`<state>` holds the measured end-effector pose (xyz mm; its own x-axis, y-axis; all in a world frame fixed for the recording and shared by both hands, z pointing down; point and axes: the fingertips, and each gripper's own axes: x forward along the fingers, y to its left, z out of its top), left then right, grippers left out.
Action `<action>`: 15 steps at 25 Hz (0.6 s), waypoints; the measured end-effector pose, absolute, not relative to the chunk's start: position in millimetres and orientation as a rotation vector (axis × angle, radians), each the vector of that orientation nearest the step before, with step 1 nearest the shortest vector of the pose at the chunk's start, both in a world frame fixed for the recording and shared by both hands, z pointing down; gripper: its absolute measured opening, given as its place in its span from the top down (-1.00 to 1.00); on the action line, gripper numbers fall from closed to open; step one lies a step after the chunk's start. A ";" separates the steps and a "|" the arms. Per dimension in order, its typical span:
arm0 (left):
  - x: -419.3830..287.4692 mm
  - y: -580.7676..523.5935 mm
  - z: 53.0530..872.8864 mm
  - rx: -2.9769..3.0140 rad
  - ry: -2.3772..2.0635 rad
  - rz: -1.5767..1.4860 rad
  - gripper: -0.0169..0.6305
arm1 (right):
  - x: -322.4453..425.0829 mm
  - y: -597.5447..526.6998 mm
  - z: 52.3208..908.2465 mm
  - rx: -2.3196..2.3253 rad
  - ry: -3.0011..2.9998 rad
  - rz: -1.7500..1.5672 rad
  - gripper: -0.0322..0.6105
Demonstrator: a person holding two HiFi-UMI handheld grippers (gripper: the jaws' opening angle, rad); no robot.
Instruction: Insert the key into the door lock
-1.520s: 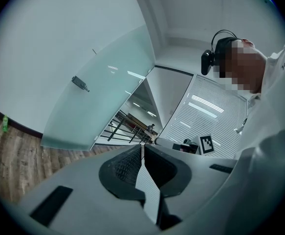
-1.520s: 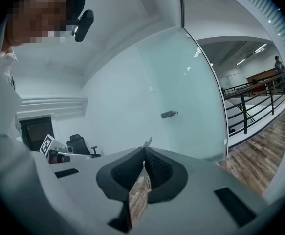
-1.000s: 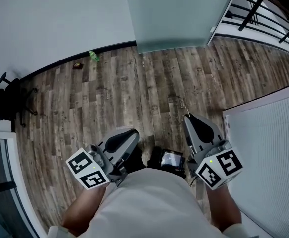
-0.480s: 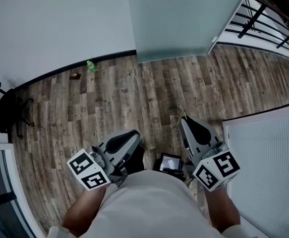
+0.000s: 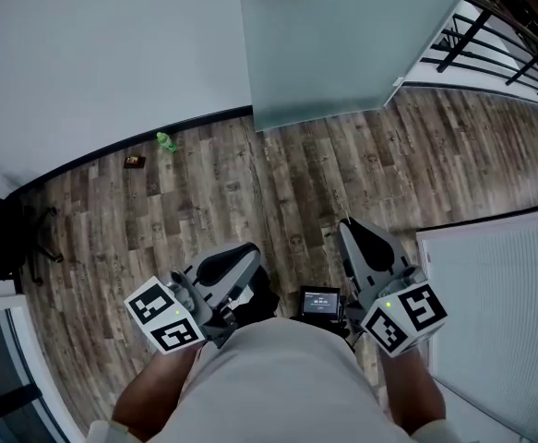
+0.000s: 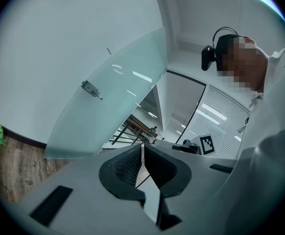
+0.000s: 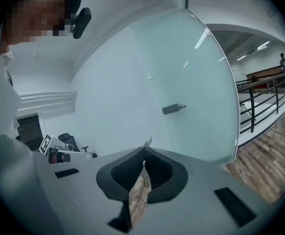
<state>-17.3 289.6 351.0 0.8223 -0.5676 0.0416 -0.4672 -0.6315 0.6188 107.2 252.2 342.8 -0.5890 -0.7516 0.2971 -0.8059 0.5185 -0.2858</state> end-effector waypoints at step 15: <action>-59.3 233.0 370.6 2.301 -0.777 -0.216 0.86 | 79.4 177.9 352.7 1.349 -2.567 0.595 0.84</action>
